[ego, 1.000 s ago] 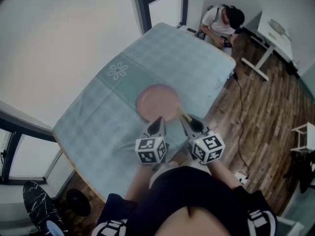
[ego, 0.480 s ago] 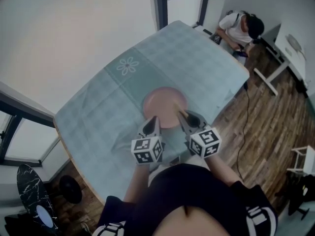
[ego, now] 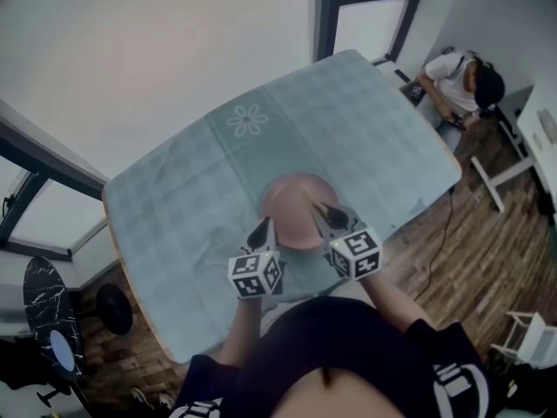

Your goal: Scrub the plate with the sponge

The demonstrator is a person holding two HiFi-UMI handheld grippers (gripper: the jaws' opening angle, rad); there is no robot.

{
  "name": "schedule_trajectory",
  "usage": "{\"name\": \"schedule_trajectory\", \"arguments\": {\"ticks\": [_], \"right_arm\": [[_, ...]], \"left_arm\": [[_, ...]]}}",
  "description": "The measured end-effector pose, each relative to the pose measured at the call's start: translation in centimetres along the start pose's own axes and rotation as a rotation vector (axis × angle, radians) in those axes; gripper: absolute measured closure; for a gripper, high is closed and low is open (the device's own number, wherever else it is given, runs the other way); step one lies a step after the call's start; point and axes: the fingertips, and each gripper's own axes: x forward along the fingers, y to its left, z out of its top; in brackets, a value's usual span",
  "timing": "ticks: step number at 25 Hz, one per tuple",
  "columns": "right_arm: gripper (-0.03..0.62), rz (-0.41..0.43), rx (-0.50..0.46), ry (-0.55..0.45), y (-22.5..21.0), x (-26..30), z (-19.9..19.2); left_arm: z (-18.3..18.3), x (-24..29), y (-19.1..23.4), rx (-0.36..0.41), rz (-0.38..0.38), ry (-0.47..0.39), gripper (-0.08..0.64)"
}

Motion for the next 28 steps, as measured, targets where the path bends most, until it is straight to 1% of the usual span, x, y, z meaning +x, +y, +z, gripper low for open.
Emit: {"name": "schedule_trajectory", "arguments": {"ticks": [7,11,17,20,23,28], "right_arm": [[0.557,0.063,-0.046,0.082,-1.0,3.2,-1.8],[0.557,0.092,-0.09,0.13,-1.8,4.5,-3.1],[0.557,0.089,-0.108,0.192,-3.2,6.3,-5.4],[0.557,0.085,-0.147,0.216,-4.0,7.3,-6.1],[0.557,0.085,-0.164,0.26,-4.7,8.3,-7.4],[0.557,0.051,-0.223,0.317,-6.2,10.0,-8.6]], "left_arm": [[-0.7,1.0,1.4,-0.028,0.071,0.002,0.549],[-1.3,1.6,1.8,-0.059,0.105,0.0,0.549],[-2.6,2.3,2.6,-0.075,0.14,0.014,0.549],[-3.2,2.5,3.3,-0.098,0.167,0.013,0.549],[-3.8,2.8,4.0,-0.119,0.192,0.016,0.549],[-5.2,3.0,4.9,-0.166,0.236,0.027,0.549]]}}
